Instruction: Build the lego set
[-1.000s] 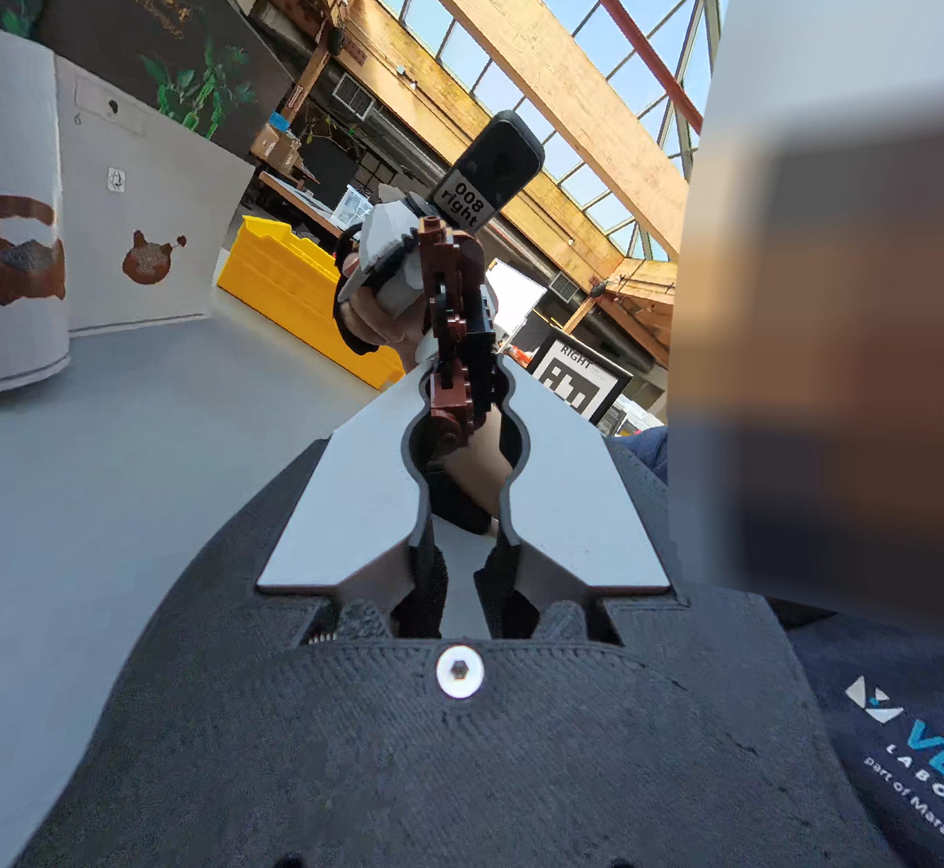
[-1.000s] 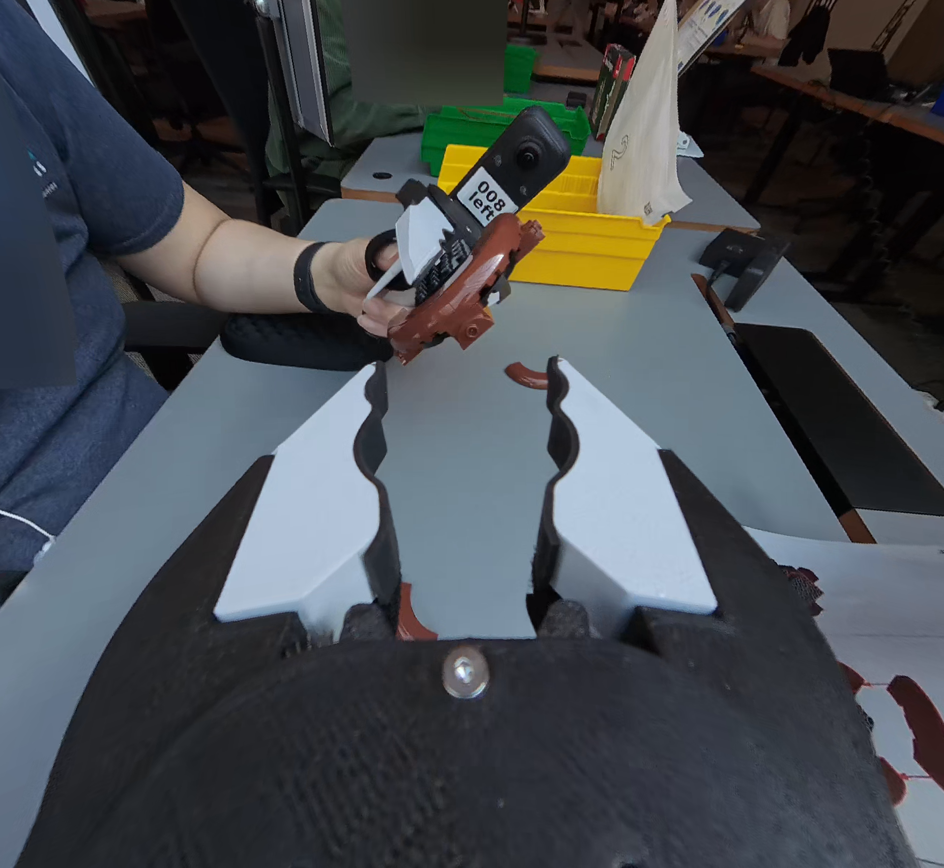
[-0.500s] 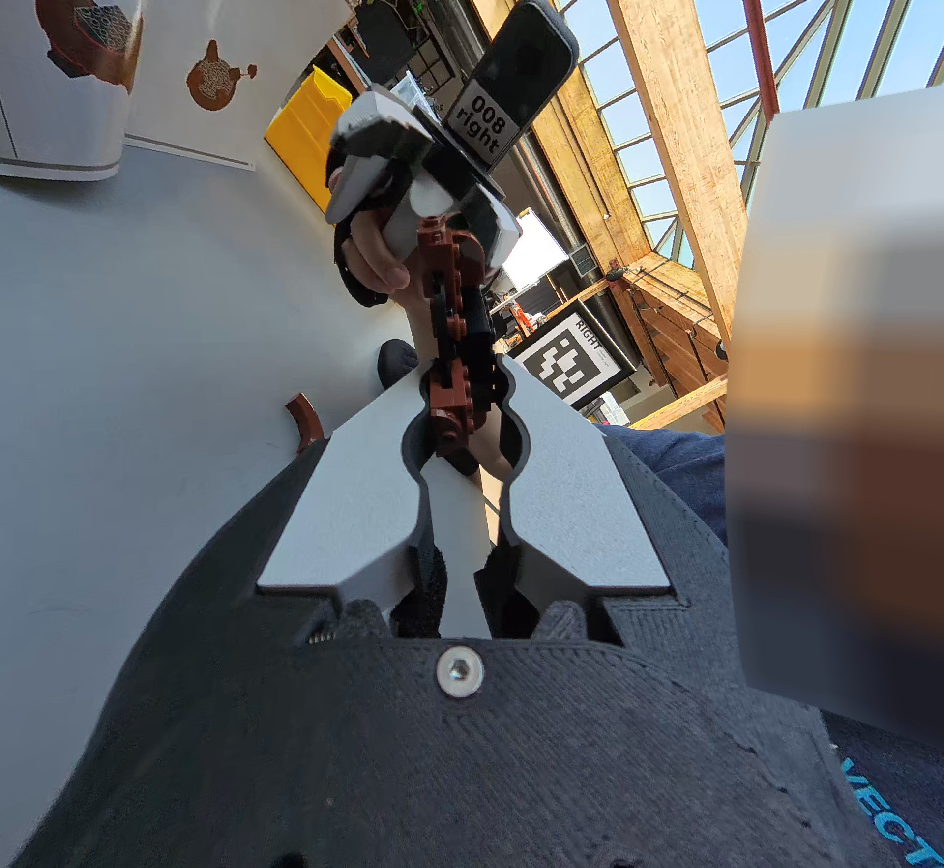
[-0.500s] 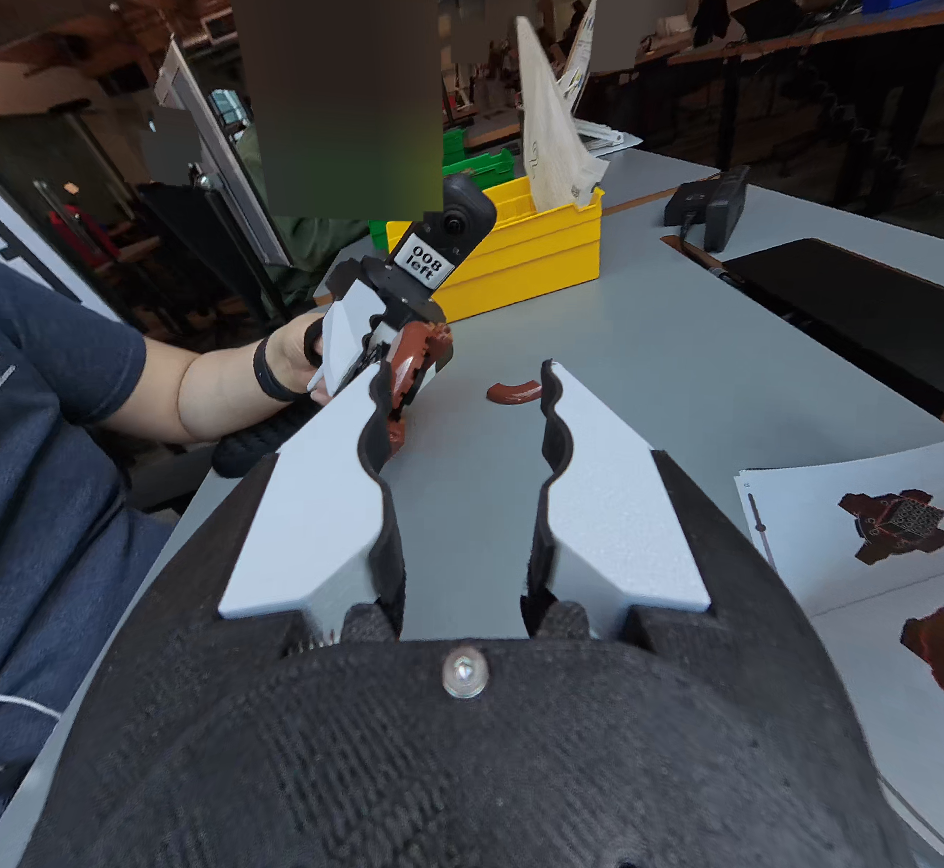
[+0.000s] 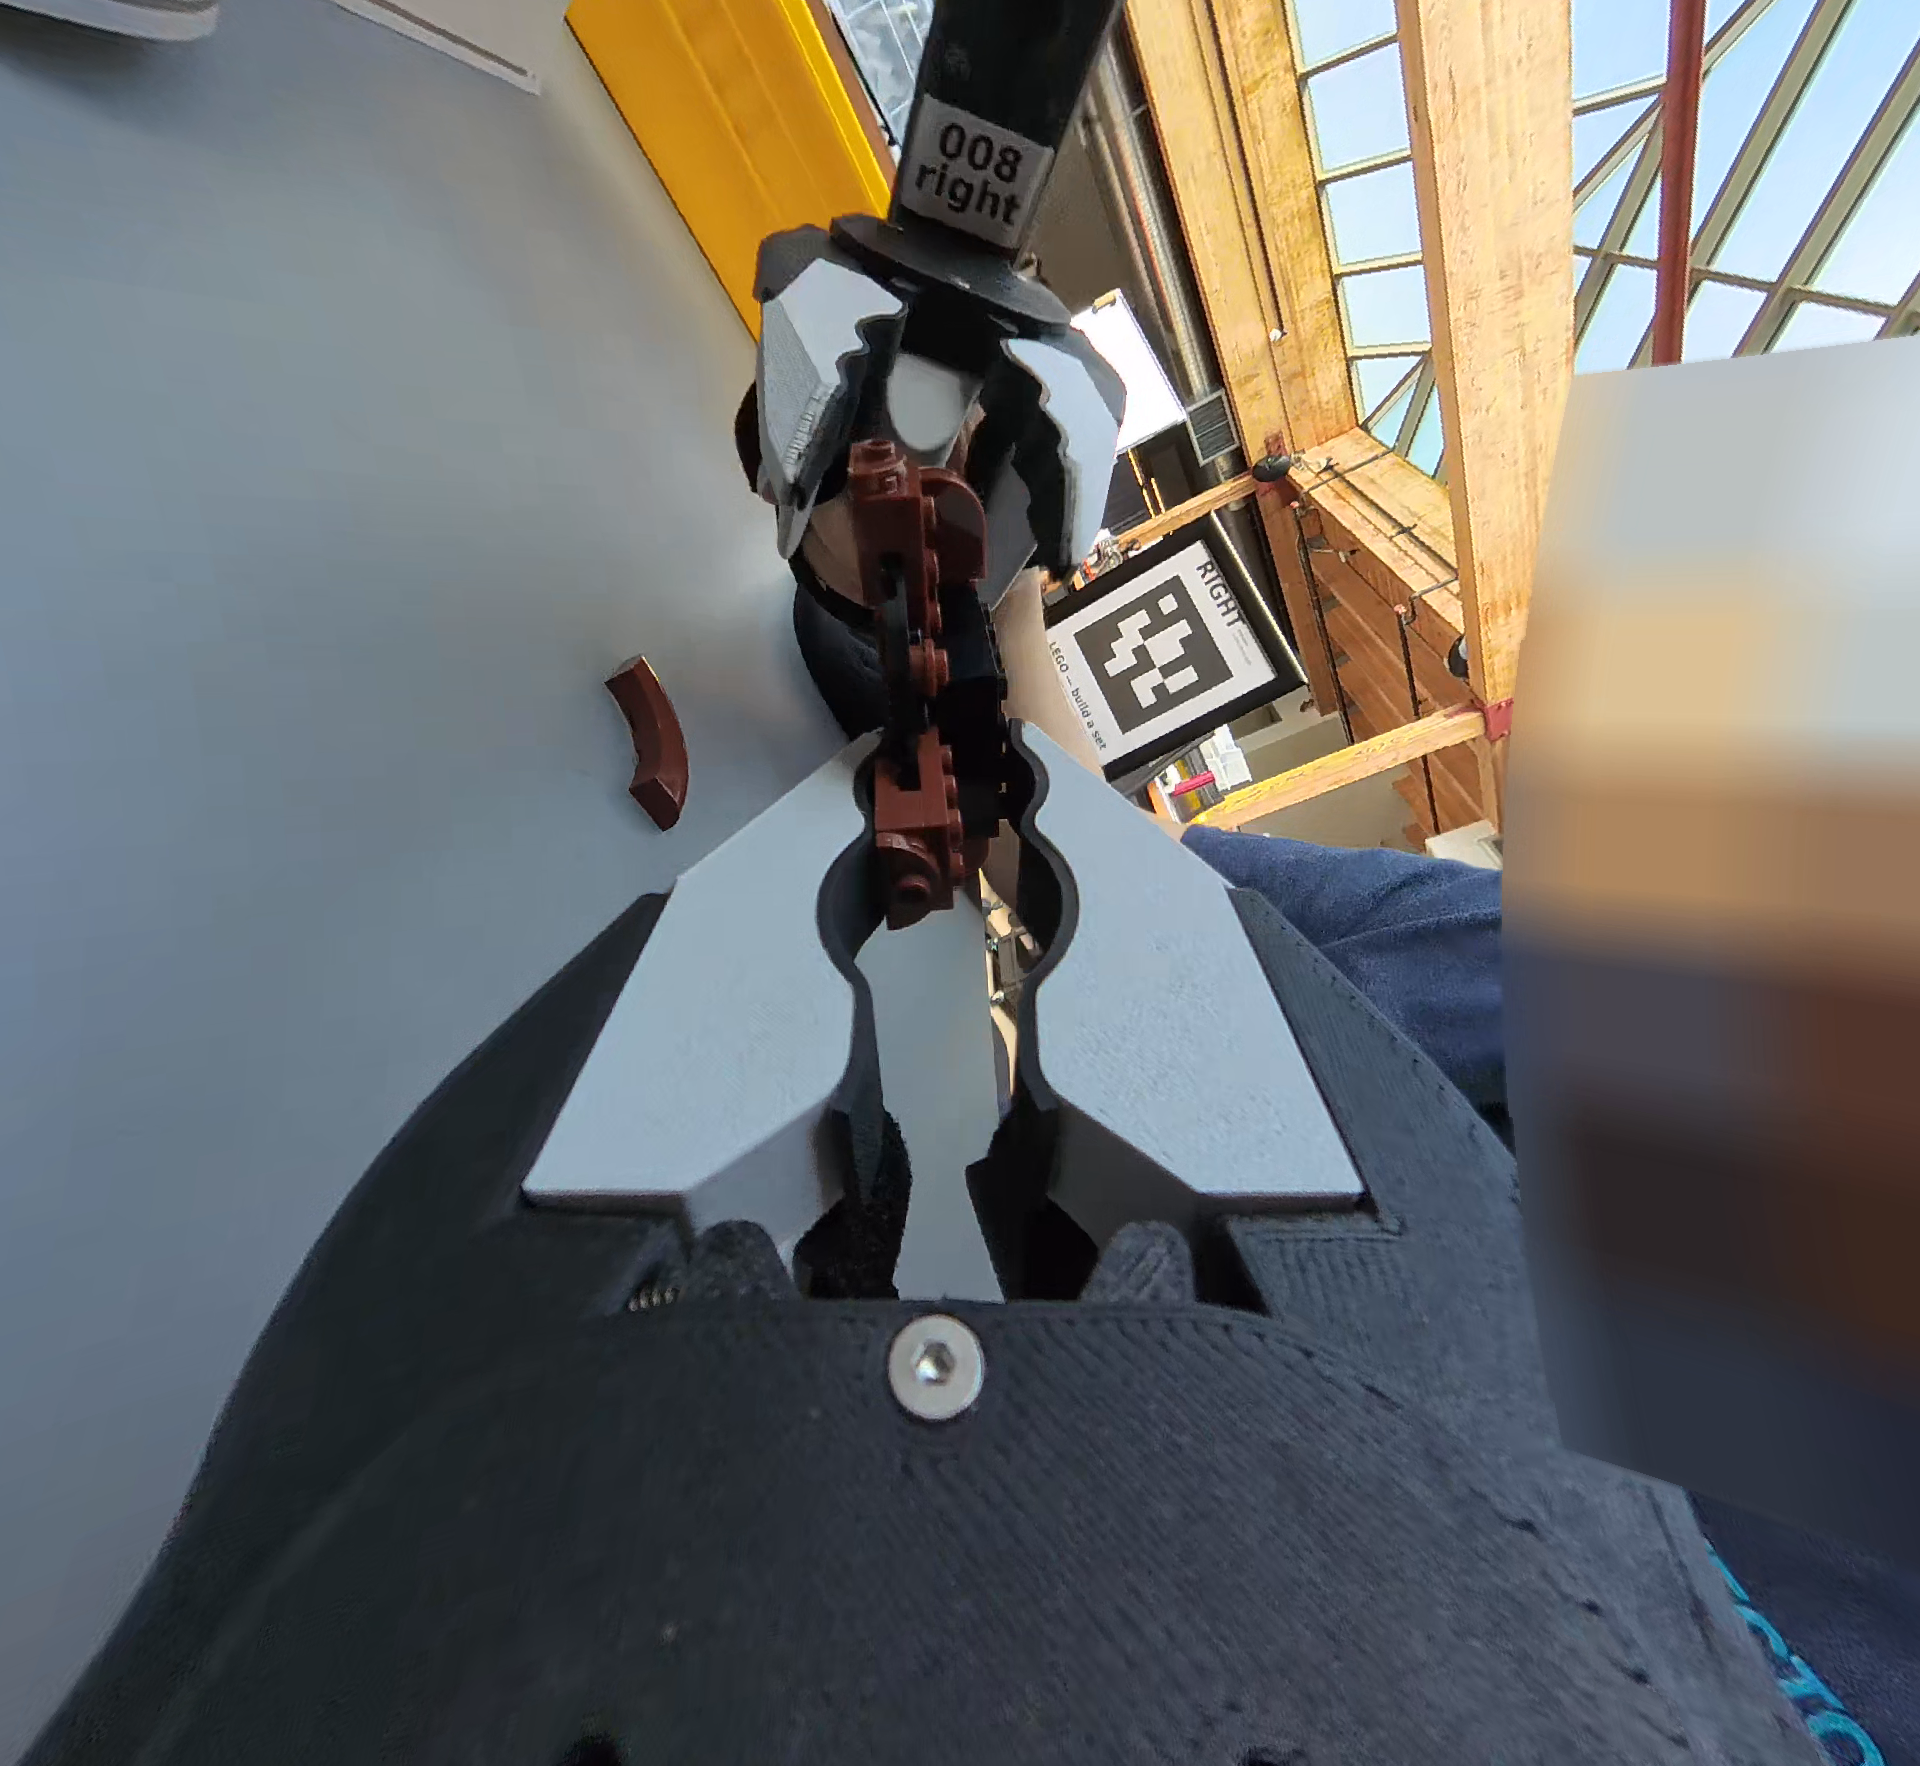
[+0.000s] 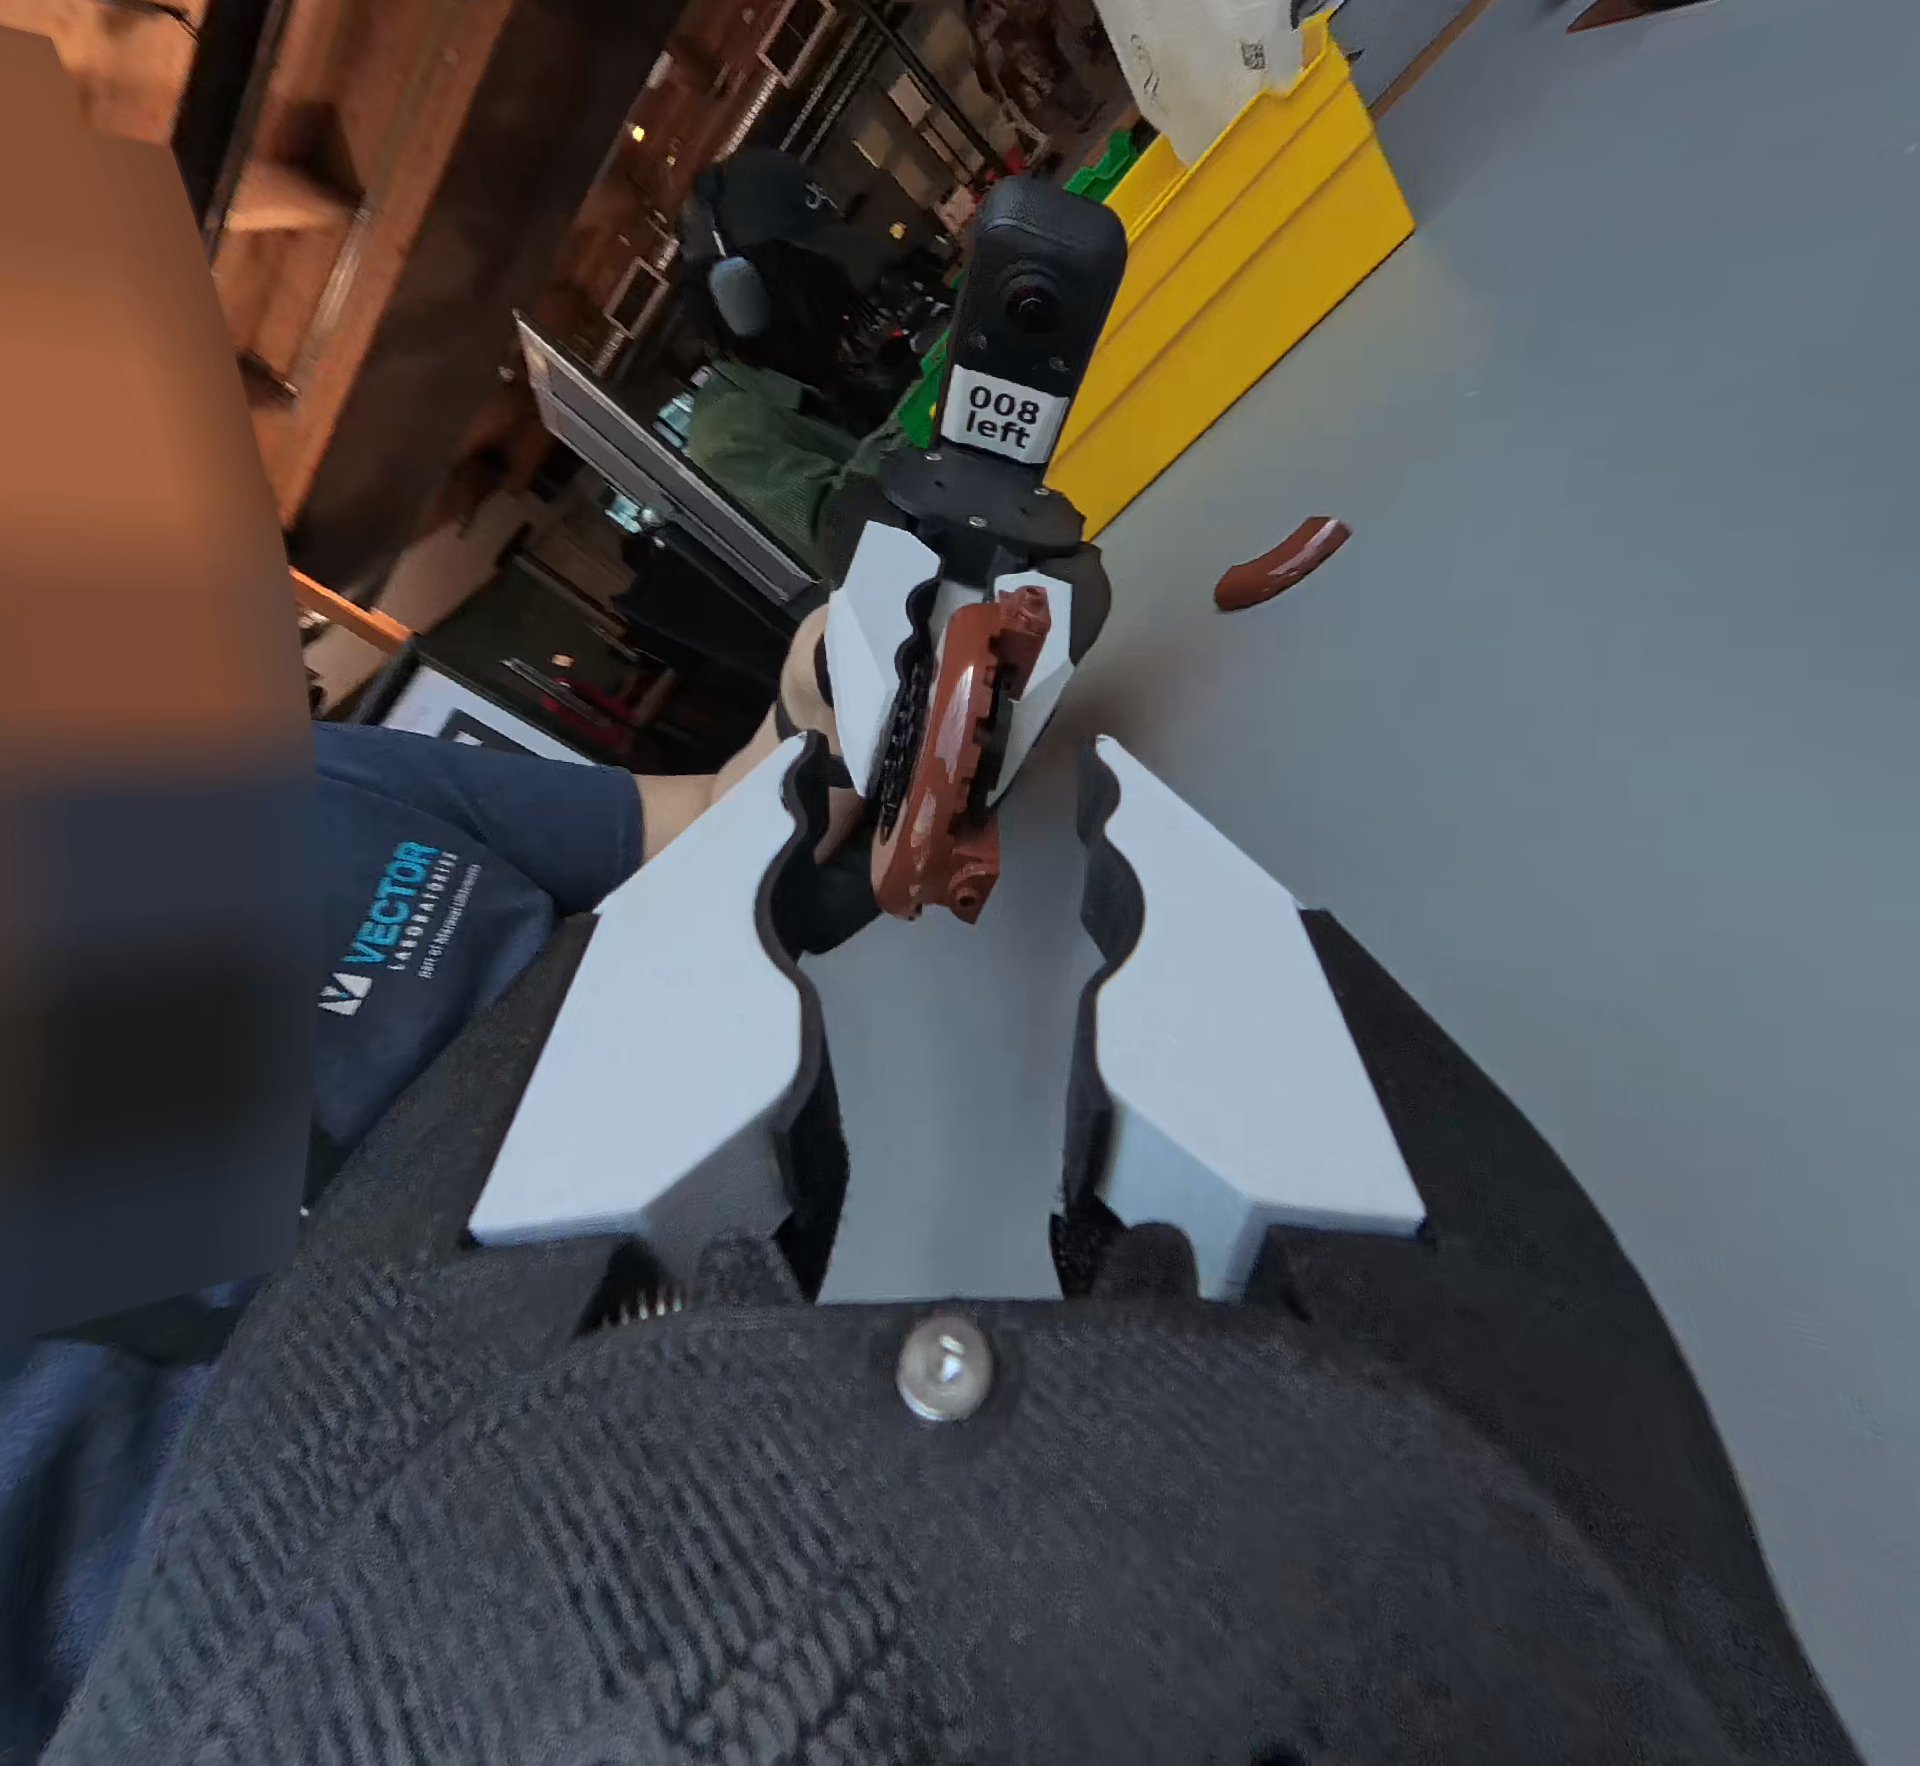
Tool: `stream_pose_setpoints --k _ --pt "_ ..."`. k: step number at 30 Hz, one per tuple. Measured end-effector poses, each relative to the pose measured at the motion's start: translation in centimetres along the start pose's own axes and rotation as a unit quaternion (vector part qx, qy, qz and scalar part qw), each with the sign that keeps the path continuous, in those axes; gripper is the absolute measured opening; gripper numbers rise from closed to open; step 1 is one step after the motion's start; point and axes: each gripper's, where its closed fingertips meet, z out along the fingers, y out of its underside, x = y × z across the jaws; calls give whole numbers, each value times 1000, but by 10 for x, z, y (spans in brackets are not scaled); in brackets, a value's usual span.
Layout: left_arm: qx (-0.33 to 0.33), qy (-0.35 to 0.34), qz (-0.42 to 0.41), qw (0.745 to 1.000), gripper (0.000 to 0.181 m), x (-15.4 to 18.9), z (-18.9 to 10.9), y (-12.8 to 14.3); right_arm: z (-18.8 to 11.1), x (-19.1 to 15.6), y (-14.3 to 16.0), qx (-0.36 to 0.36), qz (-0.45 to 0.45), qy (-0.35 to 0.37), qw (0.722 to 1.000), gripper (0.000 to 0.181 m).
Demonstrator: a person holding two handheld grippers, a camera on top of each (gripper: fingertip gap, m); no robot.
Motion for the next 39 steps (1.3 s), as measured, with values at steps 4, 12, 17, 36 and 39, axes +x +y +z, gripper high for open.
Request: stream_pose_setpoints --k 4,12,17,36,39 --pt "-67 2 -11 998 17 -2 10 22 4 11 17 -28 42 -11 999 38" --pt "-110 -2 -9 994 18 -5 15 36 15 -7 48 -115 141 -84 980 17" --pt "37 63 4 997 40 11 -3 -15 -1 0 2 22 158 -85 984 17" --pt "245 37 106 963 18 12 1 -60 -8 3 -53 313 141 -86 935 16" --pt "239 39 109 964 17 15 -6 -60 -3 -2 -51 293 115 -80 946 18"
